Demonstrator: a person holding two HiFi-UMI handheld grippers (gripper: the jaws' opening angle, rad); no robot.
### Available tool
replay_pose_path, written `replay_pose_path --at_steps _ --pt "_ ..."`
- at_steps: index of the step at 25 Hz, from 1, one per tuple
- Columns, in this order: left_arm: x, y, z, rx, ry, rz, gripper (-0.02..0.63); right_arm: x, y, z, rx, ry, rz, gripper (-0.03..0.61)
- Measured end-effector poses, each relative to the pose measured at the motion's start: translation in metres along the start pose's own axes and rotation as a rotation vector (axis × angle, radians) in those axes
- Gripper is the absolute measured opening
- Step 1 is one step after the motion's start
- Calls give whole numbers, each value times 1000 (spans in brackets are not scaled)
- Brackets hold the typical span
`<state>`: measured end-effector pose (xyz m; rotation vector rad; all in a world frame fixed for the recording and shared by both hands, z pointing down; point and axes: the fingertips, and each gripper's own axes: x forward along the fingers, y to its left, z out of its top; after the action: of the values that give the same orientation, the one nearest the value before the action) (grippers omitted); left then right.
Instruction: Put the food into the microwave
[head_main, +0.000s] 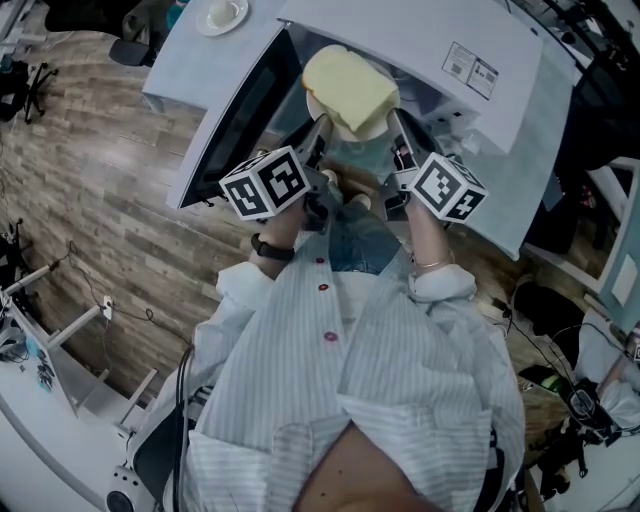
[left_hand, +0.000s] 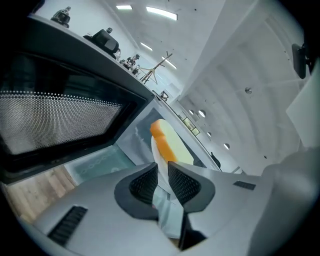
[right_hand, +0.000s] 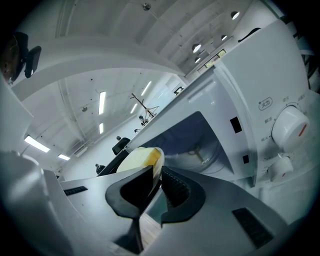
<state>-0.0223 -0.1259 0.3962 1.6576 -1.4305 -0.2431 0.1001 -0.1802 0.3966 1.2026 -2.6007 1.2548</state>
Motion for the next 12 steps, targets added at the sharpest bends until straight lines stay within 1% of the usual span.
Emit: replay_pose_path --at_steps 5,12 --pt "5 6 0 -8 14 -7 71 6 -2 -1 0 -5 -18 63" --pt "15 18 -5 -15 58 -14 71 10 -13 -10 17 1 -65 63"
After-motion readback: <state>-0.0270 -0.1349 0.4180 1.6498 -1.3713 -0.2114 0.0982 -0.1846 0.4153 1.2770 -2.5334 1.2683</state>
